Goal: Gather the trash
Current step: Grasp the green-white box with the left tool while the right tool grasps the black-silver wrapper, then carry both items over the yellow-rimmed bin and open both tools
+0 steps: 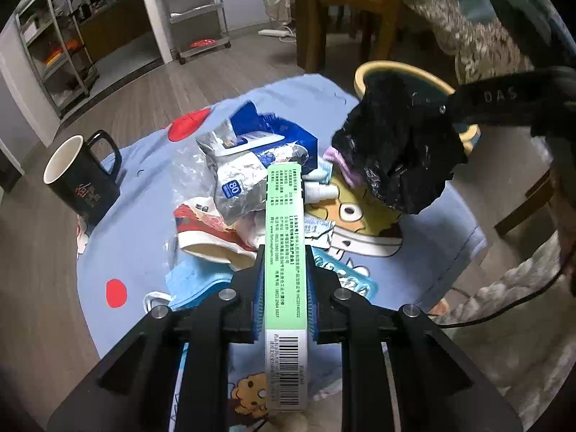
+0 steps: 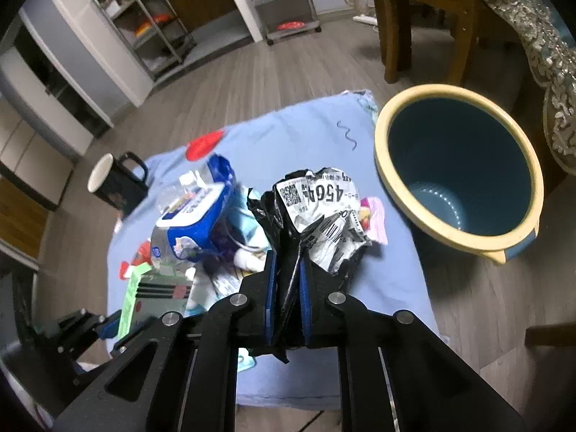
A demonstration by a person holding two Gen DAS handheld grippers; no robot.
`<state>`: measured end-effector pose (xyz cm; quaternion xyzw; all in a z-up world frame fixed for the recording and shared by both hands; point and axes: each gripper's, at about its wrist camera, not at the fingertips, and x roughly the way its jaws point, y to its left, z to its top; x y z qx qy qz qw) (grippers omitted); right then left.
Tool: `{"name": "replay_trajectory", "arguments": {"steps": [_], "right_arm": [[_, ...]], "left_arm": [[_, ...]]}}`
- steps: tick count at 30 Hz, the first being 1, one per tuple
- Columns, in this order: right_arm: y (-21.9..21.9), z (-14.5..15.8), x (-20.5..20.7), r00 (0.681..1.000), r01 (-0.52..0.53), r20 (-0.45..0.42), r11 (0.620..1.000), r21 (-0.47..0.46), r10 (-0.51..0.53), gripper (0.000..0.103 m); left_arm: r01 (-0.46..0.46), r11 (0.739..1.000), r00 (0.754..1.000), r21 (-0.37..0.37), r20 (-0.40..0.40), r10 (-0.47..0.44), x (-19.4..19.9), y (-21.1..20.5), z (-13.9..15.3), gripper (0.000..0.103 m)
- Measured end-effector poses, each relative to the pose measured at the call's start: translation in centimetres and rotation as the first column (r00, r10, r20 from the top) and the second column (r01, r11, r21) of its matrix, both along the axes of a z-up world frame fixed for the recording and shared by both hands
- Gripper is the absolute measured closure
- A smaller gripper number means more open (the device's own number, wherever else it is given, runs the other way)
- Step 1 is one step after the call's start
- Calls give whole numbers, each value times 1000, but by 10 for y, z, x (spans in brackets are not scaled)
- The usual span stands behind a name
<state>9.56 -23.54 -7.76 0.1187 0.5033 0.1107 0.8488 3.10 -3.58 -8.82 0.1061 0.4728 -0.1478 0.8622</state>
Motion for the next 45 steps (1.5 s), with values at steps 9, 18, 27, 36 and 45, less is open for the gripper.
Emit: {"name": "replay_trajectory", "arguments": {"steps": [9, 18, 27, 36, 45], "right_arm": [[-21, 44, -7, 996, 33, 82, 999, 27, -35, 92], [-90, 96, 21, 975, 119, 179, 990, 80, -131, 92], [-179, 31, 71, 951, 297, 74, 954, 38, -299, 92], [-218, -13, 75, 920, 392, -34, 920, 21, -392, 91], [-222, 3, 67, 913, 408, 35, 913, -12, -408, 41]], "left_arm": [[-9, 999, 997, -34, 79, 12, -10, -1, 58, 86], [83, 994, 987, -70, 143, -72, 35, -42, 110, 86], [237, 965, 970, -115, 86, -228, 113, -154, 91, 86], [262, 955, 964, -142, -1, -265, 173, -244, 22, 85], [197, 968, 979, -153, 79, -187, 175, -228, 39, 31]]}}
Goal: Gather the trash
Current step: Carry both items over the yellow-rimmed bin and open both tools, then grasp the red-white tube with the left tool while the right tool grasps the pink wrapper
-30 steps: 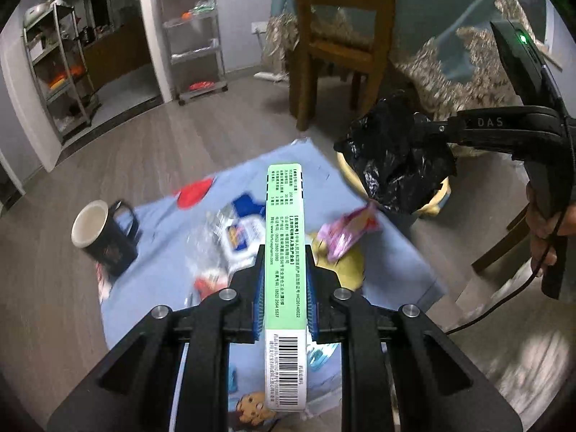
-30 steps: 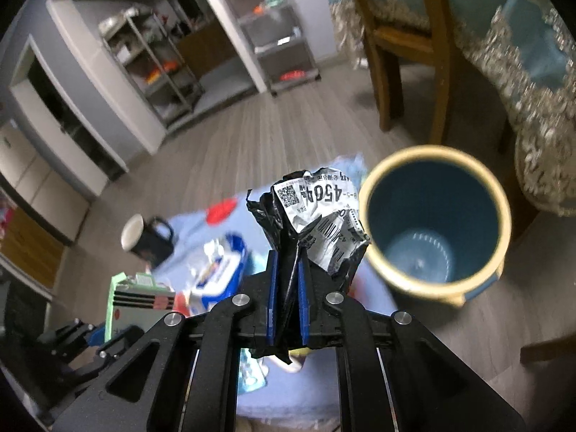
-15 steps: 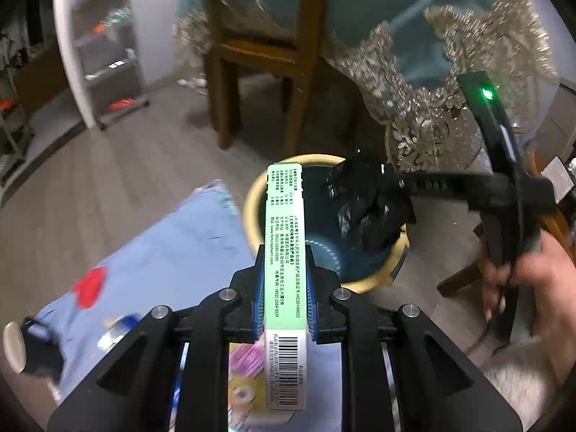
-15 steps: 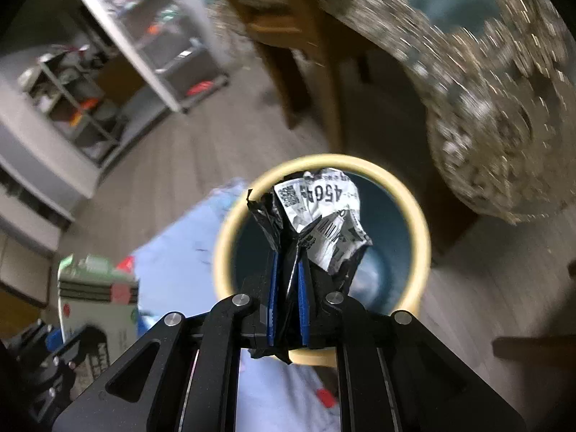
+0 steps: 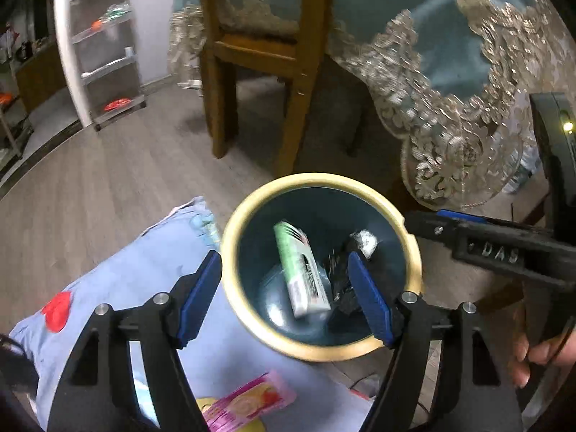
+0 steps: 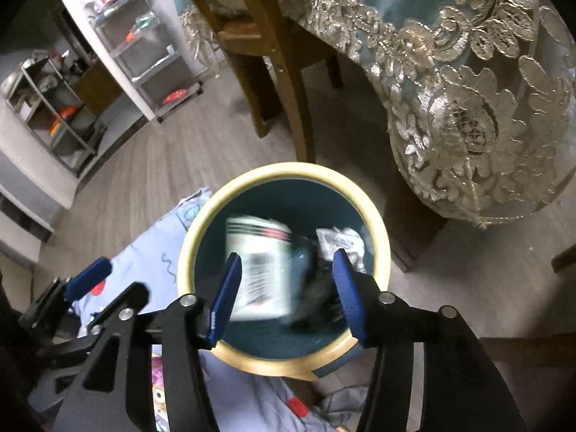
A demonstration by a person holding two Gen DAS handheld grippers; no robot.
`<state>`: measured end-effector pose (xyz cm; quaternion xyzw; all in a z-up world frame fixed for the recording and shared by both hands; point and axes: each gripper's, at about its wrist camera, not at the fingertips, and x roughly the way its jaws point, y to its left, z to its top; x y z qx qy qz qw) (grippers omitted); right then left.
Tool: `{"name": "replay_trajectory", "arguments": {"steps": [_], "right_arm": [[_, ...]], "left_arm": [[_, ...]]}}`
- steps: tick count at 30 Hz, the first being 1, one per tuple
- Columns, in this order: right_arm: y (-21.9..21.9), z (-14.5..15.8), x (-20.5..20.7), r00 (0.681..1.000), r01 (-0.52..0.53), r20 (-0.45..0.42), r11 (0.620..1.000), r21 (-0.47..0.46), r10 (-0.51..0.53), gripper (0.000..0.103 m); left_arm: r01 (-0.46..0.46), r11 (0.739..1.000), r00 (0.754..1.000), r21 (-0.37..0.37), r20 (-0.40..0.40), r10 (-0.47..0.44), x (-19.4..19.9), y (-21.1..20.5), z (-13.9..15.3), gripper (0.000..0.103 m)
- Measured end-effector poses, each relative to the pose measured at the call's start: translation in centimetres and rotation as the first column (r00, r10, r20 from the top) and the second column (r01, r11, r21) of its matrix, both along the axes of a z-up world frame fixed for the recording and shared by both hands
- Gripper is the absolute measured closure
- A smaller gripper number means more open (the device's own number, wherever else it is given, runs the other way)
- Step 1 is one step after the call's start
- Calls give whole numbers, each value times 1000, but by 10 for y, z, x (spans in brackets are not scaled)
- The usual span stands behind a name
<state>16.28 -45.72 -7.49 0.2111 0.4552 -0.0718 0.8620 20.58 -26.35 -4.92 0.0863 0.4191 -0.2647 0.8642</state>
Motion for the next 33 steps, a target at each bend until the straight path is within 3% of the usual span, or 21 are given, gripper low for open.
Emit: {"name": "replay_trajectory", "arguments": {"steps": [5, 12, 17, 23, 29, 33], "right_arm": [[8, 17, -3, 1000, -14, 26, 1000, -13, 14, 30], [34, 51, -18, 993, -59, 99, 996, -59, 65, 13], [75, 69, -31, 979, -139, 138, 987, -80, 149, 10], [131, 79, -55, 952, -236, 181, 969, -72, 246, 7], [164, 66, -64, 955, -257, 128, 961, -101, 268, 7], [177, 43, -71, 965, -250, 75, 967, -41, 253, 7]], "left_arm": [[-75, 997, 997, -25, 19, 76, -14, 43, 21, 21], [-126, 990, 987, 56, 107, 120, -62, 117, 59, 17], [-214, 976, 970, 37, 127, 207, -92, 188, 79, 10], [-347, 938, 933, 9, 108, 344, -118, 263, 80, 7], [-399, 915, 910, 58, 145, 388, -137, 300, 58, 6], [-412, 909, 908, 63, 116, 403, -138, 310, 46, 6]]}}
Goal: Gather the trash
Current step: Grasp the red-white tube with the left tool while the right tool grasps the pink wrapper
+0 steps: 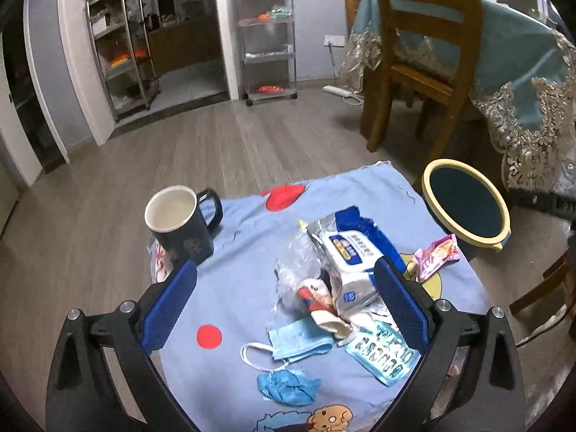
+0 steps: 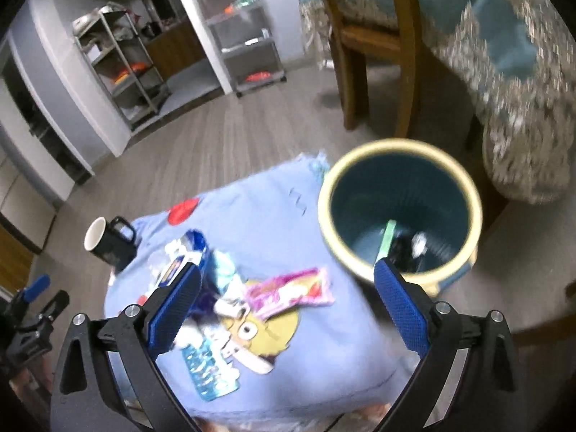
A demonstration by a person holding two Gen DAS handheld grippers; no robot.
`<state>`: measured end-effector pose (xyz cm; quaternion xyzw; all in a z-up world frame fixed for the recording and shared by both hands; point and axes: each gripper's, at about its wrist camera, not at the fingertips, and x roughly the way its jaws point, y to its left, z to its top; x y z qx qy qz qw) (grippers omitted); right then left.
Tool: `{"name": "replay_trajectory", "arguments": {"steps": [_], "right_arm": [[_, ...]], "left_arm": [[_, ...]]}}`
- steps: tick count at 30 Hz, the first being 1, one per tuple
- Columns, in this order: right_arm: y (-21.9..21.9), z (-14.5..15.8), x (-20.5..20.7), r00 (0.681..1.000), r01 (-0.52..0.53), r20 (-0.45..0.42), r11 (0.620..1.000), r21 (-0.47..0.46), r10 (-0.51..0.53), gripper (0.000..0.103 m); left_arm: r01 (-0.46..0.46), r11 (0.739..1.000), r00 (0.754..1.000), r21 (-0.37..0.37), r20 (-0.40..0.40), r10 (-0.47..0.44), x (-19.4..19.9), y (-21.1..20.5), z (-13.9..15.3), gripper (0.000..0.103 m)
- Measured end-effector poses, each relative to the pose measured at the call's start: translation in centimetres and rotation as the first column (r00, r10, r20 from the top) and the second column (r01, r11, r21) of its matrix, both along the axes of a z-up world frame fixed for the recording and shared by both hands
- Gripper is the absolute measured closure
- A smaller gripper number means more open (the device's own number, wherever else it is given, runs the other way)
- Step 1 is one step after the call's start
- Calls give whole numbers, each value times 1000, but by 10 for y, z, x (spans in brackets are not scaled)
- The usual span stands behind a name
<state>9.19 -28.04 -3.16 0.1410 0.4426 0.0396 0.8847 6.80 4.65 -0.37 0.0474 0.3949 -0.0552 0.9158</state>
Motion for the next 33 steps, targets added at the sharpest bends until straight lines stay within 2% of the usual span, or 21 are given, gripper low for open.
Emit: {"name": "replay_trajectory", "arguments": {"steps": [3, 9, 16, 22, 33], "right_arm": [[11, -17, -1, 999, -8, -52, 1000, 12, 9, 7], [22, -33, 13, 997, -24, -78, 998, -56, 19, 7], [21, -59, 34, 989, -19, -146, 995, -99, 5, 7], [20, -74, 46, 982, -17, -187, 990, -143, -10, 7], [5, -86, 57, 975, 23, -222, 999, -40, -31, 9]], "left_arm": [[-1, 1000, 1000, 10, 7, 1, 1, 4, -5, 6], [-14, 1000, 996, 8, -85, 15, 14, 7, -35, 6], [-56, 998, 986, -19, -157, 52, 25, 17, -54, 6], [-82, 997, 975, -7, -208, 79, 36, 17, -71, 7], [-84, 996, 965, -7, -251, 80, 42, 10, -83, 8]]}}
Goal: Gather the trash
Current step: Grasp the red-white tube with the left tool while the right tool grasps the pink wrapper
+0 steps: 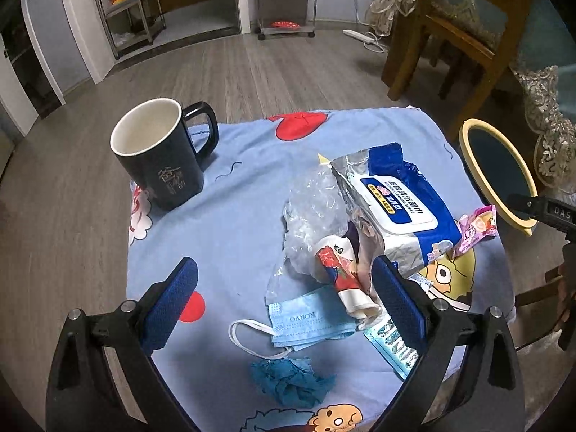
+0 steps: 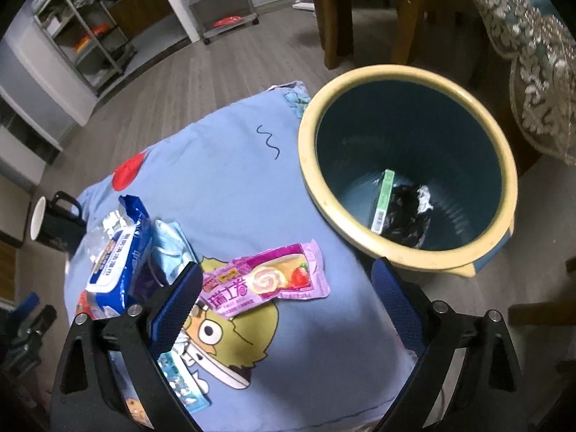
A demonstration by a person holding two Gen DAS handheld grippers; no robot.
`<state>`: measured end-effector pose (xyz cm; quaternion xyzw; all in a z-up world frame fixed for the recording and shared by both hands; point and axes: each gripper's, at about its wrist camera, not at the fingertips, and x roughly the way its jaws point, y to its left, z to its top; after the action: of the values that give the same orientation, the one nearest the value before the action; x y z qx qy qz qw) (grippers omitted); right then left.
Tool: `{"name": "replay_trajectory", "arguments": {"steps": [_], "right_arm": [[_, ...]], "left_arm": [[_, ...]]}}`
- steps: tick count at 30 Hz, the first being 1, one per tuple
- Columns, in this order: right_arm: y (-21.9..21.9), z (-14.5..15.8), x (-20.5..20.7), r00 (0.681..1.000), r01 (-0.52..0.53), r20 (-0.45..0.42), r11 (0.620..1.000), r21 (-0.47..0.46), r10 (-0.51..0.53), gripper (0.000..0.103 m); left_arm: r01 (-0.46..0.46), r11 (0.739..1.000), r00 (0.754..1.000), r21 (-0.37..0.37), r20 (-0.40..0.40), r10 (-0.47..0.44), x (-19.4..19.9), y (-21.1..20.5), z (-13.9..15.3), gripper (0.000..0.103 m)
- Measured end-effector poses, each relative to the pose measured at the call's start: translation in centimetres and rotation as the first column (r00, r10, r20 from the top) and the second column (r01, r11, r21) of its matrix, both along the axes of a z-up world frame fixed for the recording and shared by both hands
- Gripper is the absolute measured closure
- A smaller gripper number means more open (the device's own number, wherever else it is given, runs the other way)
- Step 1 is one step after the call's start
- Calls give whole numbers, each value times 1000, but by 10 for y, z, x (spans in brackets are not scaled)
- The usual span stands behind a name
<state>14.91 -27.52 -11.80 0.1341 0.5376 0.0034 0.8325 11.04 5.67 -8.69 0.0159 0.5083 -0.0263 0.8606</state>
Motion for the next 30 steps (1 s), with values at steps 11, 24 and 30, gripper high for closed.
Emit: {"name": "replay_trajectory", "arguments": {"steps": [11, 24, 30], "right_arm": [[12, -25, 10, 996, -28, -89, 999, 20, 30, 14], [14, -63, 16, 976, -47, -212, 999, 27, 52, 40], [20, -59, 15, 976, -82, -200, 995, 48, 90, 64]], "left_arm": [[11, 999, 999, -39, -40, -13, 7, -7, -15, 15], [53, 994, 985, -98, -156, -68, 13, -25, -48, 65], [81, 991, 985, -103, -145, -95, 10, -30, -44, 84]]}}
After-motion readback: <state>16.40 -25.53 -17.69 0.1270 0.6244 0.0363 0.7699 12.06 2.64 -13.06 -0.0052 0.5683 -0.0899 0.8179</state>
